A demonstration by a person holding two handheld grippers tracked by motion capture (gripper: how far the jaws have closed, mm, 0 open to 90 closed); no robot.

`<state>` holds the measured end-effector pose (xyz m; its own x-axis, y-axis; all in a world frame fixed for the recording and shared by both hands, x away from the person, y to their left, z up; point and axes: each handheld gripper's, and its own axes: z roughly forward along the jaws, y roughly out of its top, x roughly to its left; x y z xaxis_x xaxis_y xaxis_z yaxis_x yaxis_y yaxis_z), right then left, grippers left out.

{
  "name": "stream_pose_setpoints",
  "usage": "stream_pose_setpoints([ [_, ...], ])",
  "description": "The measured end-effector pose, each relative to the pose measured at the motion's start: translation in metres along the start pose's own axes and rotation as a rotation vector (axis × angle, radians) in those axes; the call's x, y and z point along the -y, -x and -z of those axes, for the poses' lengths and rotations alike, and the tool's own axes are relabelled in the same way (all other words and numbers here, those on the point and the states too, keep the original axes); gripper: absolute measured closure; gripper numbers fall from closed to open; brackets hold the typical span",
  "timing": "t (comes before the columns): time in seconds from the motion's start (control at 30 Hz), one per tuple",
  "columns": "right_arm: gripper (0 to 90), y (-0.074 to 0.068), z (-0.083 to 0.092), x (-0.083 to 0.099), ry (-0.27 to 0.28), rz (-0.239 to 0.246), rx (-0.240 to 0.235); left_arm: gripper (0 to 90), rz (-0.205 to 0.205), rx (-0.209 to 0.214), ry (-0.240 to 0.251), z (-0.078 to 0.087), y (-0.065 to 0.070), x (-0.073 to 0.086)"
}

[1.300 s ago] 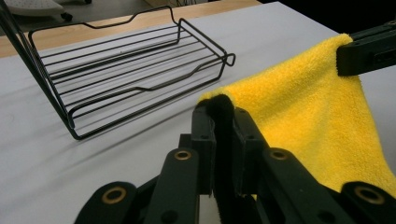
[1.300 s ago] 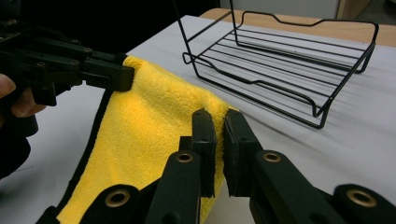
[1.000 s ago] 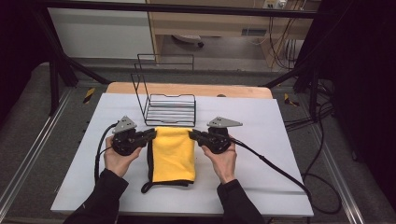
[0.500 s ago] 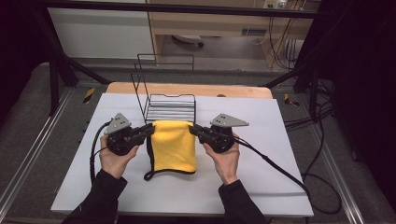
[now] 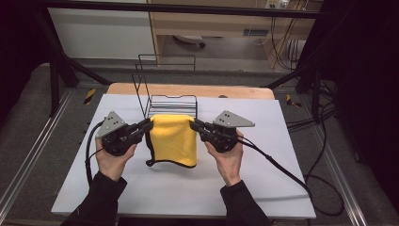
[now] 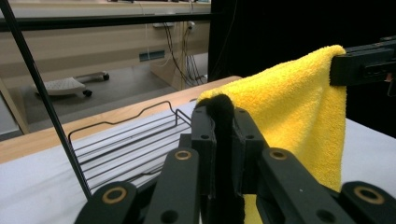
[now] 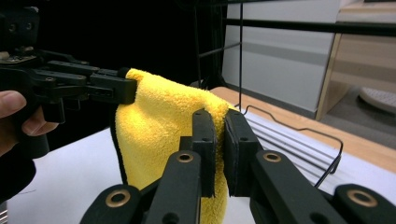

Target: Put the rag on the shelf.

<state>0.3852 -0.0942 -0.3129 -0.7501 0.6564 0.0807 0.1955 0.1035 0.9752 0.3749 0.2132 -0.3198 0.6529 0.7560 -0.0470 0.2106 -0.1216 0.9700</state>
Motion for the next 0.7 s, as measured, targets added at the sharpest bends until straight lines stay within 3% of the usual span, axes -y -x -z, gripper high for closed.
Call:
stream_pose_setpoints([
  [0.7,84.6,-0.005,0.012,-0.034,0.138,0.067,0.035,81.2,-0.031,-0.023,0.157,0.006,0.005,-0.036],
])
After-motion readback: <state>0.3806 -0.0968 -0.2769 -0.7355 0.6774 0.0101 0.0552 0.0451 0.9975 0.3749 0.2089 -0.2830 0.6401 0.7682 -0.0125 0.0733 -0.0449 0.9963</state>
